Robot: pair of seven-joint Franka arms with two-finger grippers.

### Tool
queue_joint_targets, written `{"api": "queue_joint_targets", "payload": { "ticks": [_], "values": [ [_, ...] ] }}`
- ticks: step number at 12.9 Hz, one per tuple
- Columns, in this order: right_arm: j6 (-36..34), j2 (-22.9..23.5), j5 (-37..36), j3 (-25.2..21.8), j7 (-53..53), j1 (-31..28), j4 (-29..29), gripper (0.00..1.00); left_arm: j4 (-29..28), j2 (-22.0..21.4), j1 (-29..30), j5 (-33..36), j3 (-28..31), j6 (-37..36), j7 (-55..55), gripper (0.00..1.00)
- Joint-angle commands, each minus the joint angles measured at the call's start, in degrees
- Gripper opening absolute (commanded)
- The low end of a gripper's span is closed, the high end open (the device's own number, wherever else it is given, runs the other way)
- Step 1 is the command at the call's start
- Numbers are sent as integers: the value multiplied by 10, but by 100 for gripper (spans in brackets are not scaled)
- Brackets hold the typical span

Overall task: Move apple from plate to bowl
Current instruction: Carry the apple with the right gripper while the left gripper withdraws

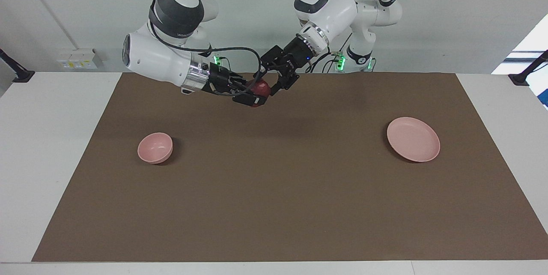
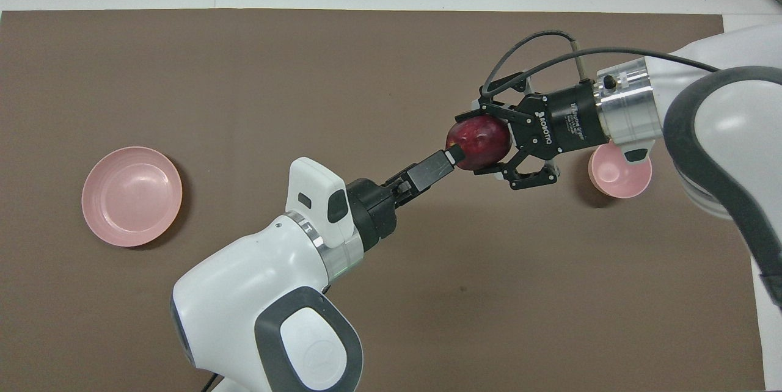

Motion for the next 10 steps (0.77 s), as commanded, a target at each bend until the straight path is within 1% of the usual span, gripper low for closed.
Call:
{"api": "queue_joint_targets", "payload": {
  "ticks": [1,2,6,8,9,10],
  "values": [
    [-26,0,-46,3,-53,-33,11,0,-24,-16,4,-5,24,-22,2,100],
    [-30,0,-74,3,-86,-41,11,0,-30,-17,4,0,33,-29,3,100],
    [-10,0,-262,3,-211,-48,7,0,-42,-22,5,79,82,-96,2,100],
    [1,4,-321,3,-289,-61,3,0,-59,-30,5,113,104,-118,2,100],
    [7,7,-342,3,-342,-70,-1,0,-64,-34,5,134,118,-139,2,100],
    [26,8,-370,3,-392,-82,-11,0,-71,-39,5,158,133,-166,1,100]
  ]
}}
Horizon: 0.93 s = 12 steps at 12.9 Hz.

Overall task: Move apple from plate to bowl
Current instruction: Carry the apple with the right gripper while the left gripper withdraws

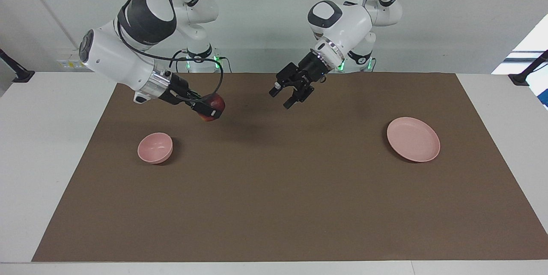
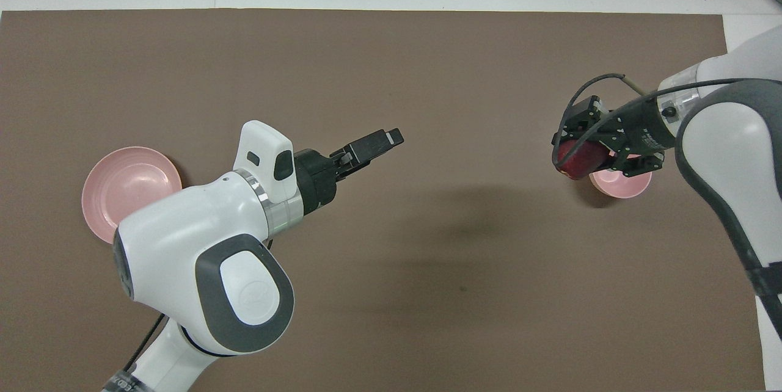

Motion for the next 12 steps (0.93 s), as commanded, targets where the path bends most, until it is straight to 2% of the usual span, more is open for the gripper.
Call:
{"api": "queue_joint_targets", "payload": {
  "ticks": [1,5,8,10,12],
  "values": [
    [40,6,-71,4,-128,-30,-21,0,-36,-35,5,60,38,-68,-2,100],
    [97,46,-140,4,-252,-57,-25,0,-39,-39,5,228,107,-198,-3,100],
    [106,64,-171,4,-275,-59,-28,0,-28,-37,5,413,157,-274,-7,100],
    [128,64,-191,3,-306,-61,-53,0,-1,-31,5,550,193,-341,-6,100],
    [139,64,-201,3,-333,-69,-73,0,23,-34,4,611,225,-371,-3,100]
  ]
}}
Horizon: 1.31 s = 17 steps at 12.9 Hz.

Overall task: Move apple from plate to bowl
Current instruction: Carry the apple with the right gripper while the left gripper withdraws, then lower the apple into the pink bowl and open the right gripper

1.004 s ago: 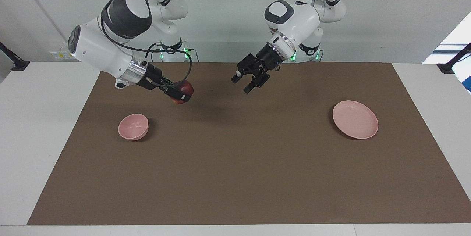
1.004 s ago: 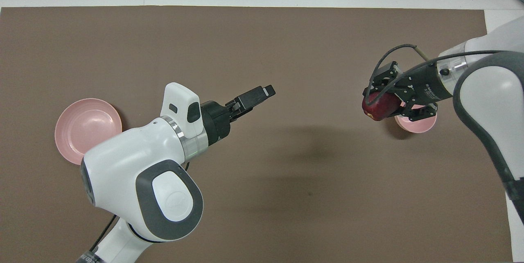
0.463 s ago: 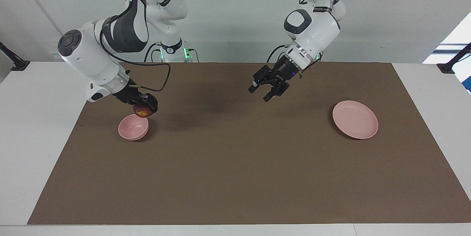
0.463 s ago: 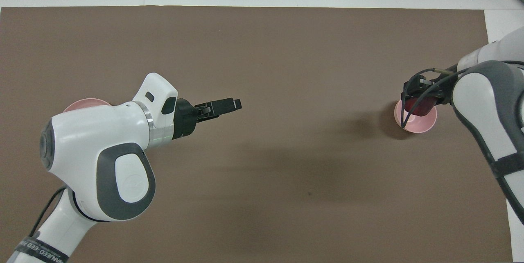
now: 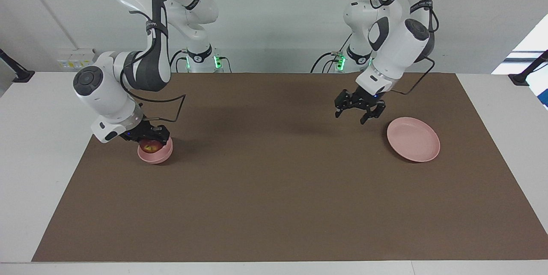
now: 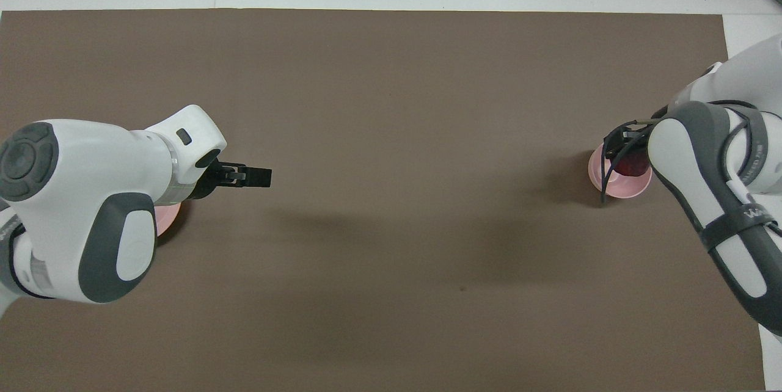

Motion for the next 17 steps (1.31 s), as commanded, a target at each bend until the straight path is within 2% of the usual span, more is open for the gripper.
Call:
{"api": "queue_joint_targets", "payload": {
  "ticks": [1,4,8,10,14,17],
  "values": [
    [35,-9,-23,5,-39,-12,-35,0,49,-9,-3,61,39,-76,1,100],
    [52,-4,-34,4,-39,-12,-44,0,165,-3,-6,119,72,-209,4,100],
    [53,4,-37,5,-43,-14,-46,0,370,48,-7,116,99,-416,6,100],
    [61,11,-39,5,-43,-14,-46,0,445,69,-7,120,102,-479,5,100],
    [70,19,-39,5,-36,-14,-42,0,453,55,-11,121,125,-517,4,100],
    [71,23,-37,5,-30,-11,-38,0,391,1,-11,120,123,-509,1,100]
  ]
}}
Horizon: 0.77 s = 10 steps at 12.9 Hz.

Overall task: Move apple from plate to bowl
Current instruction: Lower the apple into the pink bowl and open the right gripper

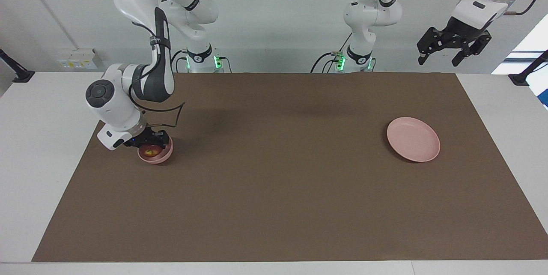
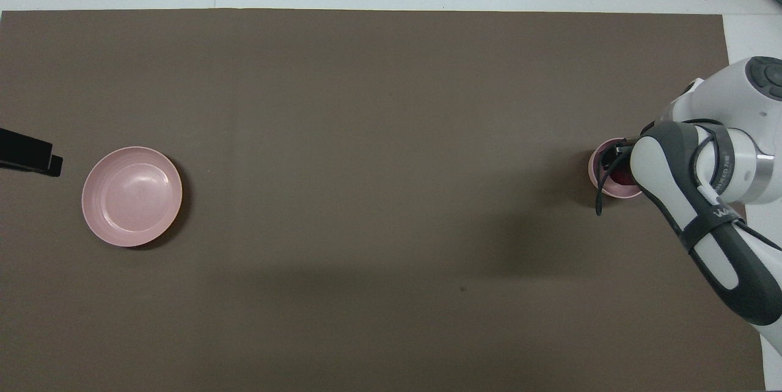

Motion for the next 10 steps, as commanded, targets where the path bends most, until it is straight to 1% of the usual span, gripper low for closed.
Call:
{"api": "queue_joint_targets", "payload": {
  "ticks": [1,10],
  "values": [
    [12,3,-11,5,3,-3,2,0,-45,-39,-7,11,6,-7,-2,100],
    [14,5,-11,6,4,-3,-5,0,-40,-36,1,11,7,-6,-2,100]
  ]
}}
